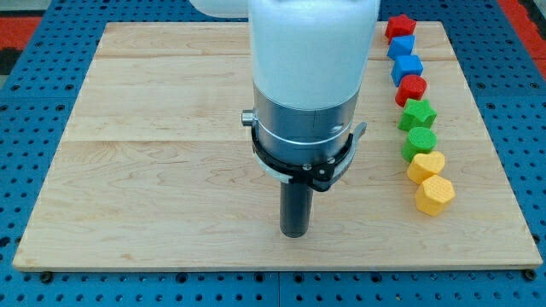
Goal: Point your arm to the left of the red circle
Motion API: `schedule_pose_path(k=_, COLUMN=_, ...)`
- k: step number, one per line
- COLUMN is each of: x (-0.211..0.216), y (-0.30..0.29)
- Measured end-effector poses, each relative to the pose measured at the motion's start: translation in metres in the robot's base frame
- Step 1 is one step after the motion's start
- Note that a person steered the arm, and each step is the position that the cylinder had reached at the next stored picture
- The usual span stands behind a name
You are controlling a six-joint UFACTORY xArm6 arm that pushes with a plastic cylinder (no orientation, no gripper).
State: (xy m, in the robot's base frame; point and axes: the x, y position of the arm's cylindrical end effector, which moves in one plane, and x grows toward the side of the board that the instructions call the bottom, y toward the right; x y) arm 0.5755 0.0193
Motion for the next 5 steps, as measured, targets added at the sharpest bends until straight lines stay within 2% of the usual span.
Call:
schedule_pose_path(k=2, x=-0.001, y=-0.008)
schedule_pose_path(k=5, x=-0.051, y=-0.011)
